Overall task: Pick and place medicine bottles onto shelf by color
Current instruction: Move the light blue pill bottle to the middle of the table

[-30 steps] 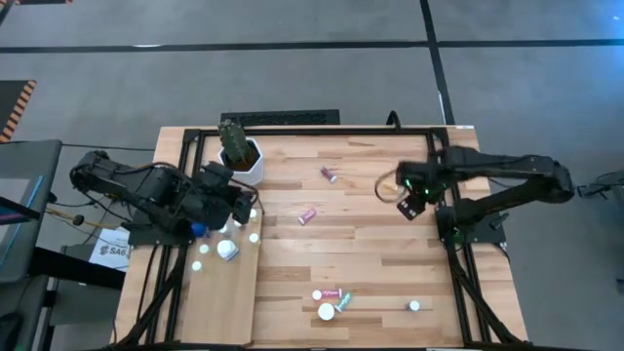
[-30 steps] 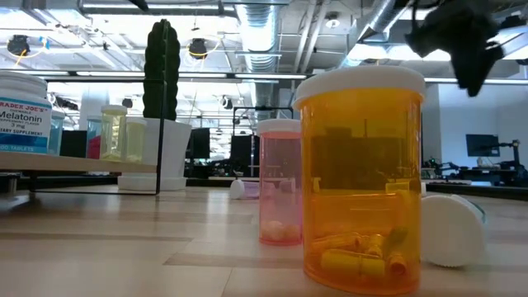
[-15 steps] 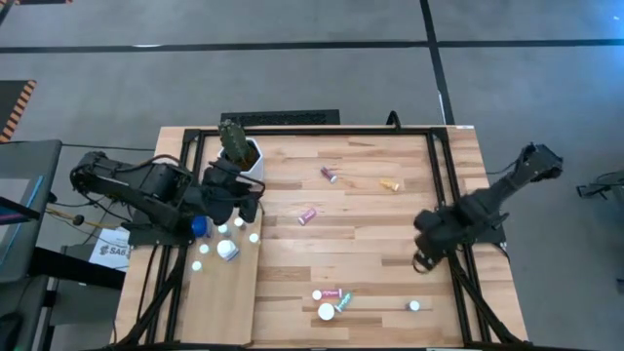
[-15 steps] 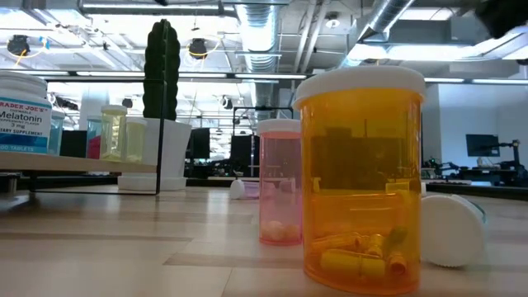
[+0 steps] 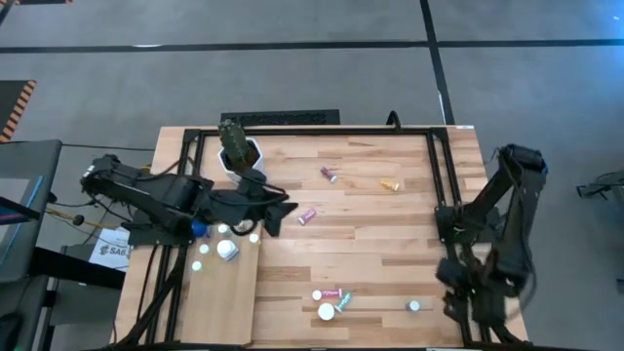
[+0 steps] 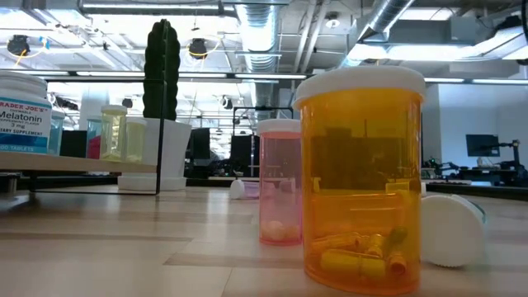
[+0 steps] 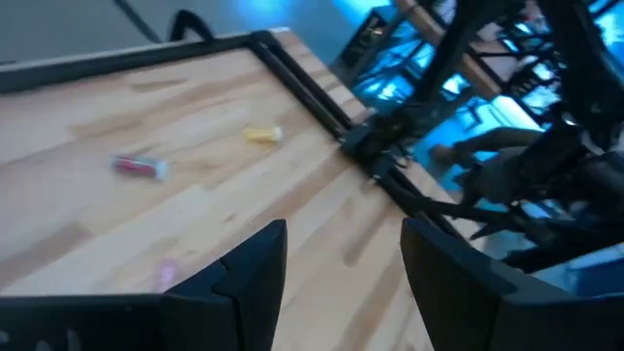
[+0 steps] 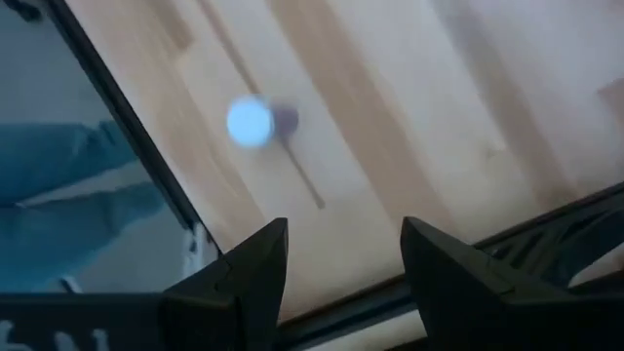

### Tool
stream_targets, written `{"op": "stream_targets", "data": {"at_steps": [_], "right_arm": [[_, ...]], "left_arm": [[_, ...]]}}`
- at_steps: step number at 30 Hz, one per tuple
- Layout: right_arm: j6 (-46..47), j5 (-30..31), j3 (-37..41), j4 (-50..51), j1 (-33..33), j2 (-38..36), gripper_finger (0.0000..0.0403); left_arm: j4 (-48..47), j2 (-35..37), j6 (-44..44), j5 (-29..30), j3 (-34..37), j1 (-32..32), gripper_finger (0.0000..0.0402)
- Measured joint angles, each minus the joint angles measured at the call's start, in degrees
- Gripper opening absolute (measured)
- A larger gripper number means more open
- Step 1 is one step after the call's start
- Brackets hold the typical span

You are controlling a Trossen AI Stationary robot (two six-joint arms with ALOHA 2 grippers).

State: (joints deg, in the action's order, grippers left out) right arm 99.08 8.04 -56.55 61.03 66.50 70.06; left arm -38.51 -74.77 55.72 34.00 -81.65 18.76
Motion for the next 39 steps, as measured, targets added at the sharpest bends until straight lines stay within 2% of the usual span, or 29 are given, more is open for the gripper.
{"op": "stream_targets", "data": {"at_steps": [6, 10, 14, 21, 32, 39], "right_arm": [[6.9, 2.6, 0.0, -5.7, 11.5, 9.5, 0.0221], [9.1, 7.2, 0.0, -10.6, 14.4, 15.3, 0.0221], [8.4, 8.5, -0.1, -12.7, 14.2, 19.2, 0.0221], [1.7, 10.7, 0.0, -14.5, 12.5, 24.8, 0.0221], [-4.9, 17.7, 0.0, -14.4, 8.6, 26.3, 0.0221], [-12.2, 17.7, 0.0, -18.2, 5.9, 28.1, 0.0221]], "left_arm": [[7.0, -4.1, -0.6, -1.4, 0.0, 0.9, 0.0188], [10.6, -5.6, -0.6, -1.8, 0.0, 1.6, 0.0188], [13.1, -6.1, -0.6, -1.8, 0.0, 1.9, 0.0188], [16.0, -6.0, -1.4, -0.7, 0.0, 1.9, 0.0188], [16.3, -6.0, -1.2, -0.6, 0.0, 1.9, 0.0188], [16.3, -6.0, -1.1, -0.7, 0.0, 1.9, 0.0188]]}}
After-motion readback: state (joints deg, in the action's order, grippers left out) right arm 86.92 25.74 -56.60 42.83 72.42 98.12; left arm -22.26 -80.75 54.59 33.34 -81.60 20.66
